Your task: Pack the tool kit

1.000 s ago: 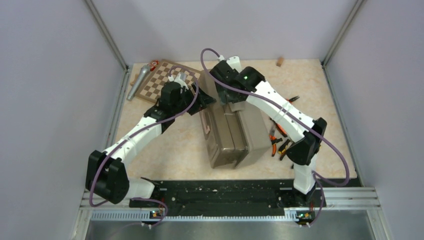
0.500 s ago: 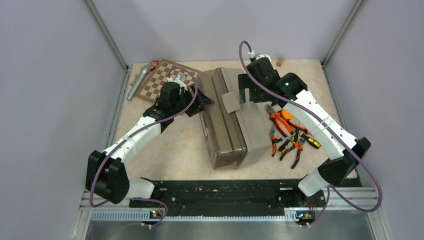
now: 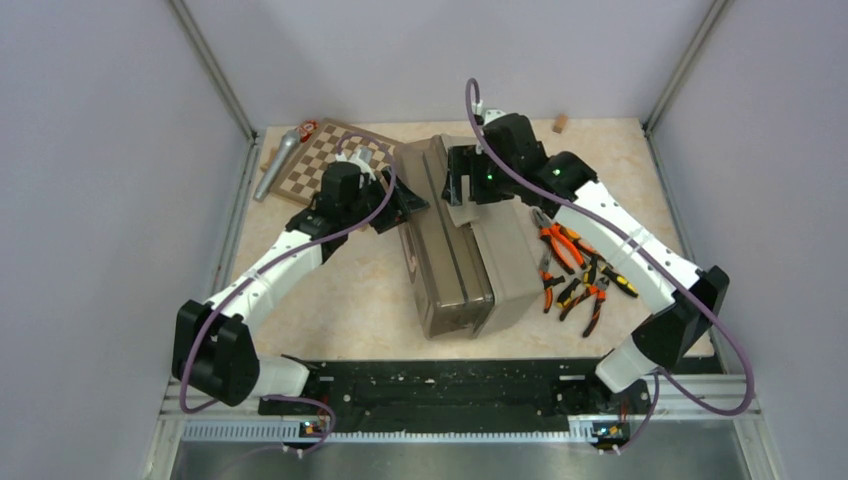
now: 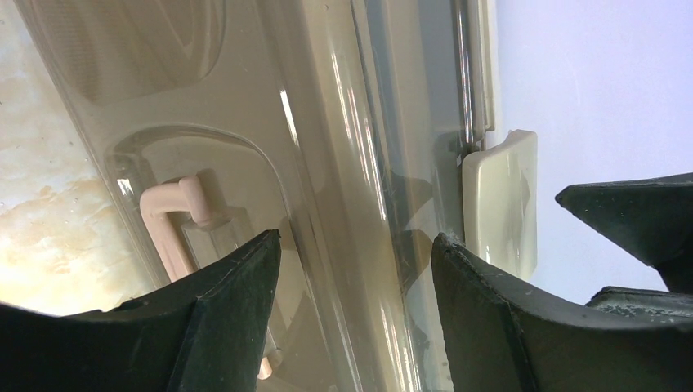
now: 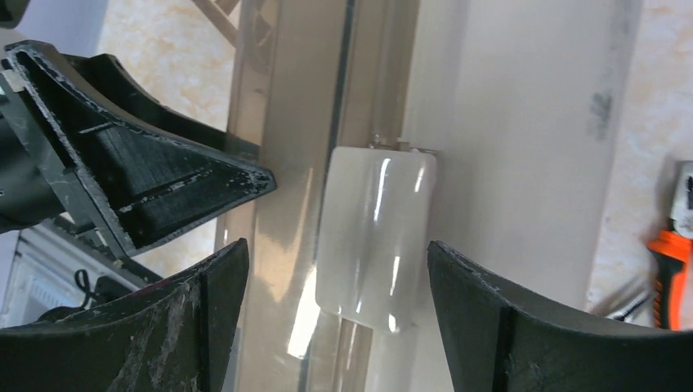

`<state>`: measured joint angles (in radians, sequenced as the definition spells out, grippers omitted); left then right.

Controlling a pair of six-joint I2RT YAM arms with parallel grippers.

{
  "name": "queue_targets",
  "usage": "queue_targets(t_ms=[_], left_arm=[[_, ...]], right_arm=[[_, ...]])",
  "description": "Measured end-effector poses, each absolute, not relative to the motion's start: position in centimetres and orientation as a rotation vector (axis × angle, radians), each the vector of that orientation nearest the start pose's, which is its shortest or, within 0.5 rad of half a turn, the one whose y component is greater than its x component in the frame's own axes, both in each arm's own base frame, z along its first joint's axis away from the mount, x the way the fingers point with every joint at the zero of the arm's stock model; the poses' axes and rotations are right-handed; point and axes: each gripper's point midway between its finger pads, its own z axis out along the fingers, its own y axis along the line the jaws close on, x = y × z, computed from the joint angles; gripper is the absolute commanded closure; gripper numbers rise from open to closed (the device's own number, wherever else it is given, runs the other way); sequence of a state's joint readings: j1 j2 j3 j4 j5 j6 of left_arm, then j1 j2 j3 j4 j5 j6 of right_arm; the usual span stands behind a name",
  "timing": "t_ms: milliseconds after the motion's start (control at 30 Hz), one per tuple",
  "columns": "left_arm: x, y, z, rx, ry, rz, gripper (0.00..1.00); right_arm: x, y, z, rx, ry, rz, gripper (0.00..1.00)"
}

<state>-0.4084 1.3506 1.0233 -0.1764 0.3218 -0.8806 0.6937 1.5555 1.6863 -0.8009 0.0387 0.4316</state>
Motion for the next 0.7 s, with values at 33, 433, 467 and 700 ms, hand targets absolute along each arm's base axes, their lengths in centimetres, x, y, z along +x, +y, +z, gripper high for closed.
queue_targets(t_ms=[33,433,467,700], left_arm=[[33.5,-23.9,21.5,-0.315,2.225,-1.083,0.29],[33.4,-23.9,21.5,-0.314,2.231,-1.085,0.29],[33.4,-23.9,21.5,-0.315,2.231,-1.084,0.29],[33.6,-24.0,21.4,-0.317,2.233,-1.091,0.32]], right_arm=[[31.9,28.3,28.4,-0.287,2.283,0.575,0.22],[32.1,29.3,27.2,-0.332,2.298,0.465,0.15],[32.1,29.4,27.1,-0.350,2.298,0.424,0.14],[31.9,29.1,25.3,-0.472,2.290,0.070,0.14]])
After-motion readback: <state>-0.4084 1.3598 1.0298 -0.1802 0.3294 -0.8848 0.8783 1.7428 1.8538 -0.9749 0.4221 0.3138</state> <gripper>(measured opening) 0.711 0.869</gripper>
